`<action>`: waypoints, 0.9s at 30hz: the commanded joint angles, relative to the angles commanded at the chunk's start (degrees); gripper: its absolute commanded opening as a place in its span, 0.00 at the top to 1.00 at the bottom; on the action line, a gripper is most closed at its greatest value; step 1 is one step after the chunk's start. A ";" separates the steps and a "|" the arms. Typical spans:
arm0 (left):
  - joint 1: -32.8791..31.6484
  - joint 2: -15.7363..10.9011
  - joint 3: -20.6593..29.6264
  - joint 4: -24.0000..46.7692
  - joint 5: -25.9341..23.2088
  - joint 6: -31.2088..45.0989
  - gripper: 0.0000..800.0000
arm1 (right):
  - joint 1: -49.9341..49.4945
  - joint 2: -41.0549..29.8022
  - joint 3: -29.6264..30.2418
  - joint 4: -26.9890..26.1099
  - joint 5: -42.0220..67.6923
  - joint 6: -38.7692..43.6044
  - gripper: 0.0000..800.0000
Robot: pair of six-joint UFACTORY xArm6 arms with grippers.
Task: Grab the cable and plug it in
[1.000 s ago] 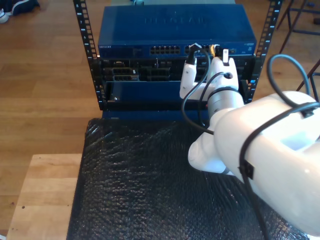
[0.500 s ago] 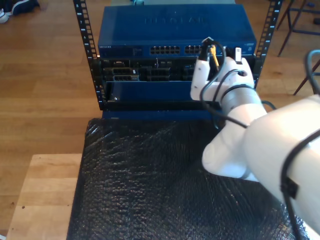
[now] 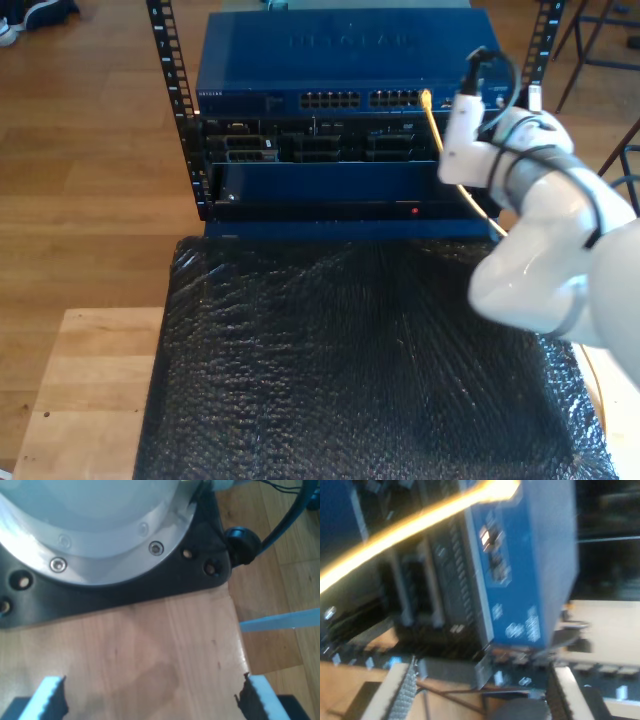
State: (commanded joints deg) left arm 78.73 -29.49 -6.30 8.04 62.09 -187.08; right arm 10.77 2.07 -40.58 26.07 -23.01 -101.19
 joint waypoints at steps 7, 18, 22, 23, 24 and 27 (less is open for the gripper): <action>0.00 0.00 0.00 0.00 0.00 0.00 0.00 | -9.41 -2.64 -3.08 -9.85 17.05 -0.09 0.08; 0.00 0.00 0.00 0.00 0.00 0.00 0.00 | -23.65 -2.99 -9.32 -20.57 38.33 -11.16 0.00; 0.00 0.00 0.00 0.00 0.00 0.00 0.00 | -28.84 -2.99 -10.55 -20.31 47.56 -18.46 0.00; 0.00 0.00 0.00 0.00 0.00 0.00 0.00 | -30.15 -2.99 -10.81 -20.31 49.76 -19.87 0.00; 0.00 0.00 0.00 0.00 0.00 0.00 0.00 | -31.65 -3.08 -11.08 -20.31 52.75 -21.45 0.00; 0.00 0.00 0.00 0.00 0.00 0.00 0.00 | -35.87 -4.22 -11.16 -20.40 59.78 -26.02 0.00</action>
State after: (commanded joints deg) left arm 78.73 -29.49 -6.30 8.04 62.09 -187.08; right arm -25.10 -2.15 -51.75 5.67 36.77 -127.21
